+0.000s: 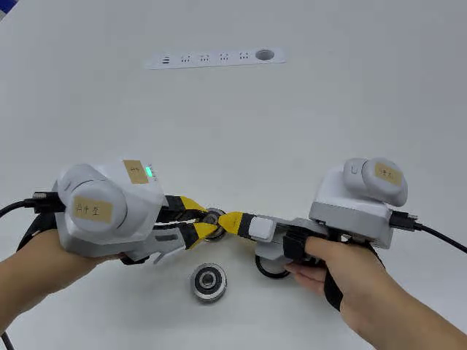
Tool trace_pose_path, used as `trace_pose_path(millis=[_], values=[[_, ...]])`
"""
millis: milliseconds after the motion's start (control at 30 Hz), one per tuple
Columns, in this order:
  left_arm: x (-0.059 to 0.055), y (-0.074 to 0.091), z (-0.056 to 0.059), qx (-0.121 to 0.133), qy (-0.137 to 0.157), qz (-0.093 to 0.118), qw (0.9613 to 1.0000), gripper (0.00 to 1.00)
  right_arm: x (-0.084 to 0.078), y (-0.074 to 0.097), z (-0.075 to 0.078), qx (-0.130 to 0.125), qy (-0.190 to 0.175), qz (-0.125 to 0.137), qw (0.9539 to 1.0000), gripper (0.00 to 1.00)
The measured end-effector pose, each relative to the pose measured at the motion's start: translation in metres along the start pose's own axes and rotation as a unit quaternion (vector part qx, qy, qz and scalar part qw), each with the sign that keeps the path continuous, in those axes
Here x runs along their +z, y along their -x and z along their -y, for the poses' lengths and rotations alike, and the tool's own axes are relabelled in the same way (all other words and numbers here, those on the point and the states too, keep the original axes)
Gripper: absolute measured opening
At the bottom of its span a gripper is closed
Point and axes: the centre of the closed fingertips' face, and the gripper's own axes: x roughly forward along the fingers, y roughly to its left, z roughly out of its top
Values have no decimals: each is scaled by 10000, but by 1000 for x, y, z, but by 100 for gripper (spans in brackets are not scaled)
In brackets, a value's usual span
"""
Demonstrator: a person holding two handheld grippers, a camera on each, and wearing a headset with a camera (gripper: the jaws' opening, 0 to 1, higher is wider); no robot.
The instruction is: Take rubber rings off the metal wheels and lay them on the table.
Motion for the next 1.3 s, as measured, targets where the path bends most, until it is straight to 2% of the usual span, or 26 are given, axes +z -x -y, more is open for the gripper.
trace_pose_path(millis=[133, 600, 833, 1200, 1300], values=[[0, 0, 0, -1, -5, -3, 10000, 13, 0, 0, 3, -71, 48, -42, 10000, 4], [-2, 0, -2, -4, -26, -10, 10000, 13, 1, 0, 2, -145, 49, -55, 9999, 2], [-2, -1, -2, -9, -38, -66, 10000, 13, 1, 1, -1, -277, 352, 54, 9990, 1], [-2, -1, -2, -15, -55, -79, 10000, 13, 1, -1, -4, -218, 510, 130, 9984, 0], [-2, -1, -2, -8, -53, -81, 10000, 13, 2, -1, -6, -252, 664, 105, 9974, 0]])
